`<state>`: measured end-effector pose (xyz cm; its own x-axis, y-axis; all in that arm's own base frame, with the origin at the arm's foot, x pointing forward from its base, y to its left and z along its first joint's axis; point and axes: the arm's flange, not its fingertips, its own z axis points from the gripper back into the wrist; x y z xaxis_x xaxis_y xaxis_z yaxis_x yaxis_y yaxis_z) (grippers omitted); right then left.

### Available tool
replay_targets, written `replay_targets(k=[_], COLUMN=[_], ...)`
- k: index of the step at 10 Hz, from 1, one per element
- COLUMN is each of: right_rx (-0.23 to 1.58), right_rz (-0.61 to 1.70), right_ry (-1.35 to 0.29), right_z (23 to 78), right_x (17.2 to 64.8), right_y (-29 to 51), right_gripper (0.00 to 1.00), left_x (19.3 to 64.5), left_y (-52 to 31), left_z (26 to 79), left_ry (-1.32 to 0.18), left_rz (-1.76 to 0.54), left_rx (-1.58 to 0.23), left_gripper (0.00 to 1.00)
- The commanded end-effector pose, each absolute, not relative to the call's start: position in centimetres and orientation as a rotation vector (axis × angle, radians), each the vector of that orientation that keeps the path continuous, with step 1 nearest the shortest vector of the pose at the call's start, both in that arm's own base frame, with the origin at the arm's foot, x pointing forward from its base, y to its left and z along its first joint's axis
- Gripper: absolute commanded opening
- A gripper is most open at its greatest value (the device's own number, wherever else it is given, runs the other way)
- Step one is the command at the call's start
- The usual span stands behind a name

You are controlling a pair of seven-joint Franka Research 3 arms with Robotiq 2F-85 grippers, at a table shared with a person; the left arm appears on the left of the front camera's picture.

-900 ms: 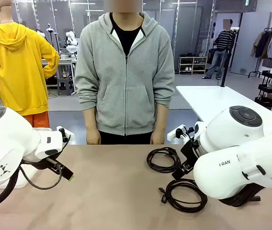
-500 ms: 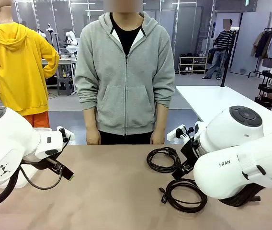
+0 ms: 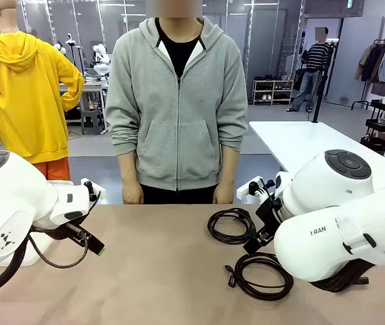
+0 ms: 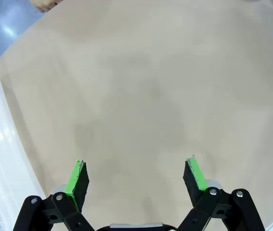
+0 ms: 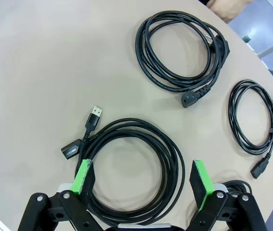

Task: Organize and store the cables.
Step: Place the Power Cable into the Organizing box.

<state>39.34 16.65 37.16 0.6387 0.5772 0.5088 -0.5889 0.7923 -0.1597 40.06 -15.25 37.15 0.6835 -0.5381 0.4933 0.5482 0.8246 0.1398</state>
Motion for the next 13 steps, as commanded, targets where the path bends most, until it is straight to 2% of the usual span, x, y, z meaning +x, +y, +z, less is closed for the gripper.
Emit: replay_targets(k=[1, 2, 5, 7, 11, 12, 13], right_rx=[0.022, 0.064, 0.104, 0.203, 0.279, 0.3, 0.322], right_rz=[0.665, 0.67, 0.752, 0.749, 0.818, 0.79, 0.786], right_ry=[-0.573, -0.591, -0.523, -0.529, -0.627, -0.625, -0.633], right_z=[37.2, 39.7, 45.4, 48.3, 50.1, 50.1, 50.1], right_x=[39.3, 39.7, 39.5, 38.6, 32.3, 31.1, 30.6], right_y=[16.6, 15.3, 10.3, 5.4, -2.9, -4.6, -6.1], right_gripper=[1.0, 1.0, 1.0, 1.0, 1.0, 1.0, 1.0], left_x=[40.1, 40.2, 38.3, 35.9, 29.8, 28.9, 28.3], left_y=[-15.3, -14.5, -9.1, -5.1, 1.8, 3.9, 5.6], left_z=[37.2, 40.1, 48.1, 51.4, 52.6, 52.4, 52.1], left_ry=[-0.547, -0.591, -0.456, -0.46, -0.625, -0.61, -0.627], left_rz=[-0.609, -0.613, -0.714, -0.753, -0.773, -0.755, -0.761], left_rx=[-0.02, 0.001, -0.203, -0.303, -0.287, -0.242, -0.289], left_gripper=[1.0, 1.0, 1.0, 1.0, 1.0, 1.0, 1.0])
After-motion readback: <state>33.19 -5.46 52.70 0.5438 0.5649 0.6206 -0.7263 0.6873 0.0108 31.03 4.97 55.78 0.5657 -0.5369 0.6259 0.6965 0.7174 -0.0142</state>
